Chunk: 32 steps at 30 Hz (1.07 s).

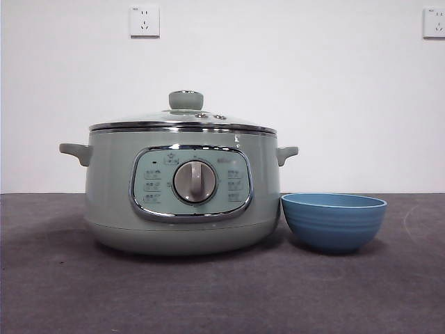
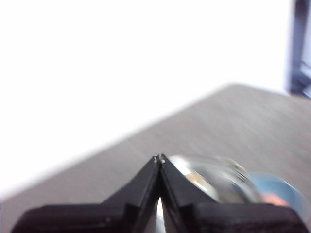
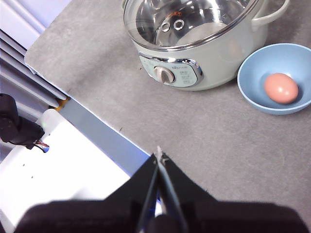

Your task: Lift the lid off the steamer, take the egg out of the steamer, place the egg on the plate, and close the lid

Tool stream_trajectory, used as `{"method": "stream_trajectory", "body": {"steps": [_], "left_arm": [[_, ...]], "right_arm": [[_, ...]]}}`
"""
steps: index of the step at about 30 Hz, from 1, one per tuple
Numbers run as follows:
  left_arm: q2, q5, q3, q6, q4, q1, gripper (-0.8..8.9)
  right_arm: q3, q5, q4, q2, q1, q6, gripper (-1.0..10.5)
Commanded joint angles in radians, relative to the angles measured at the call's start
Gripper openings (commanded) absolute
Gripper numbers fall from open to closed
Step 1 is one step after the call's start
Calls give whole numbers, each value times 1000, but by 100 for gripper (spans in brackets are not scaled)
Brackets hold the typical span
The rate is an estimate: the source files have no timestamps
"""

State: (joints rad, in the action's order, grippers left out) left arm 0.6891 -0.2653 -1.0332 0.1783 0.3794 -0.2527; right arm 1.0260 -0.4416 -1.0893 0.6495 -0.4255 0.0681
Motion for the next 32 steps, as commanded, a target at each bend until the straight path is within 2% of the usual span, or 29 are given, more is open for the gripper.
{"method": "stream_trajectory", "body": {"steps": [1,7,15,24,28,32], "left_arm": [[-91,6,131,30,-152,85,-3],[-288,74,447,32,-365,192,-3],[-462,85,779,24,-422,236,-3],[-583,223,963,-25,-423,236,-3],[-621,236,1018,-34,-412,236,-3],[-658,236,1030,-52,-305,236,-3]], "right_arm": [[-6,2,3,-2,-2,5,2],[-6,3,3,-2,-2,5,2],[-6,2,3,-2,-2,5,2],[-6,2,3,-2,-2,5,2],[-6,2,3,-2,-2,5,2],[-6,3,3,-2,-2,5,2]]}}
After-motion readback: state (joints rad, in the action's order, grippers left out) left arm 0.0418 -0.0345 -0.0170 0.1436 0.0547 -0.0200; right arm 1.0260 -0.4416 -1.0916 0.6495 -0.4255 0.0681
